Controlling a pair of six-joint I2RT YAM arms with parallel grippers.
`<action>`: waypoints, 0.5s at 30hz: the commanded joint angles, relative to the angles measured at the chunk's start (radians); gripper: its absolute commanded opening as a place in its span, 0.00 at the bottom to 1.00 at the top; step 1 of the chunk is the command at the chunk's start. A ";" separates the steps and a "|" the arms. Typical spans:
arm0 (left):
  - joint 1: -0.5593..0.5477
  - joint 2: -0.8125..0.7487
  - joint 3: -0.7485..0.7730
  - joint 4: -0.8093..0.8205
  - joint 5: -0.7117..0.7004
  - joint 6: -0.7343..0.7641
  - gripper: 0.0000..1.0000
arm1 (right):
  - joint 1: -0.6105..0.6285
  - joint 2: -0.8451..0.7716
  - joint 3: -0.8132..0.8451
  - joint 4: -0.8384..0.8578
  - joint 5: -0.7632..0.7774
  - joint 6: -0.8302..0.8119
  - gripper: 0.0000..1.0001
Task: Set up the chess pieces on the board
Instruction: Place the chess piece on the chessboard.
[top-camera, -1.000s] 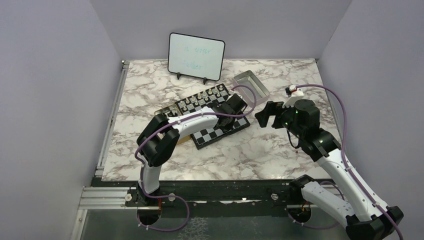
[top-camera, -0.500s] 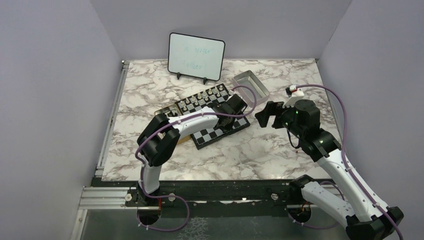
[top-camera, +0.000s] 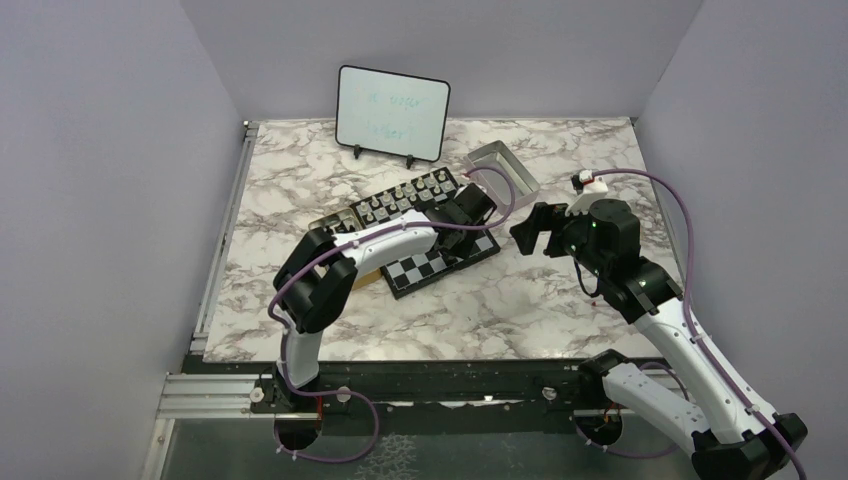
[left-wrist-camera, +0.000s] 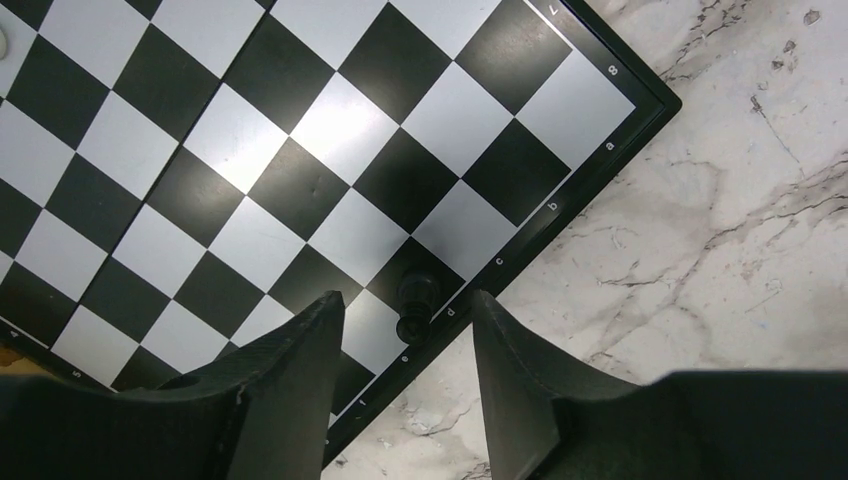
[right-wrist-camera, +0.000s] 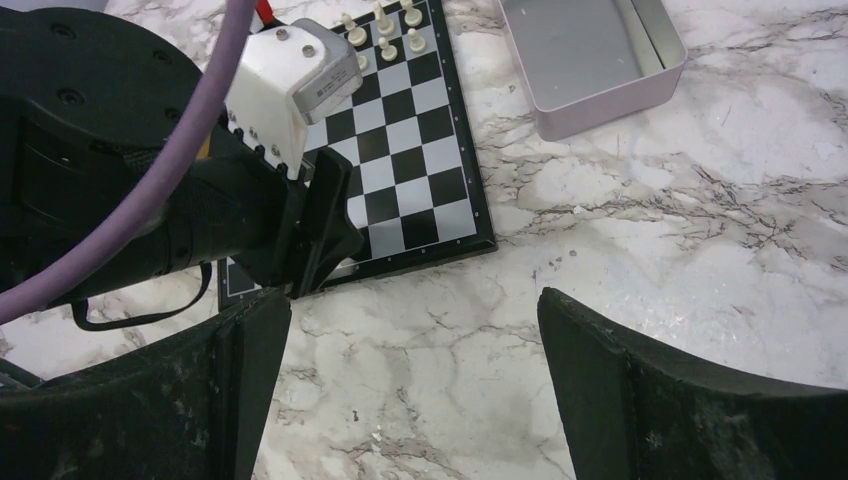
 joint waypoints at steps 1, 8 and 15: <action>0.002 -0.087 0.057 -0.034 0.012 0.001 0.54 | -0.008 -0.007 0.000 -0.013 0.000 -0.007 1.00; 0.063 -0.177 0.069 -0.087 0.014 0.017 0.51 | -0.008 -0.002 -0.003 0.000 -0.006 0.004 1.00; 0.228 -0.316 -0.025 -0.107 0.026 0.038 0.37 | -0.008 0.001 -0.010 0.005 -0.030 0.007 1.00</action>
